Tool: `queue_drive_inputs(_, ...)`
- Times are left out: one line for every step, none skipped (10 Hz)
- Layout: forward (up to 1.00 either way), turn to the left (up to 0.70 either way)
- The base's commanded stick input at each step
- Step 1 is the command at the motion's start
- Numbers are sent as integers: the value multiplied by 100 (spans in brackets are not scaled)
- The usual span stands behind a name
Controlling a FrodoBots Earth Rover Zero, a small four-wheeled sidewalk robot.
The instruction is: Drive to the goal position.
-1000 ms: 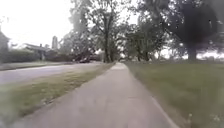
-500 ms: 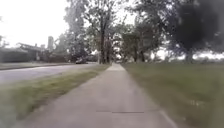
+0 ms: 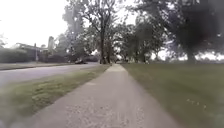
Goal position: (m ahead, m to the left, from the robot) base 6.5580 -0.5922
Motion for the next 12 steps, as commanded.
queue_drive_inputs(100, 0)
queue_drive_inputs(100, 0)
queue_drive_inputs(100, 0)
queue_drive_inputs(100, -38)
queue_drive_inputs(100, -40)
queue_drive_inputs(100, -3)
queue_drive_inputs(100, 0)
queue_drive_inputs(100, 0)
queue_drive_inputs(100, 0)
queue_drive_inputs(100, 0)
queue_drive_inputs(100, 0)
queue_drive_inputs(100, 0)
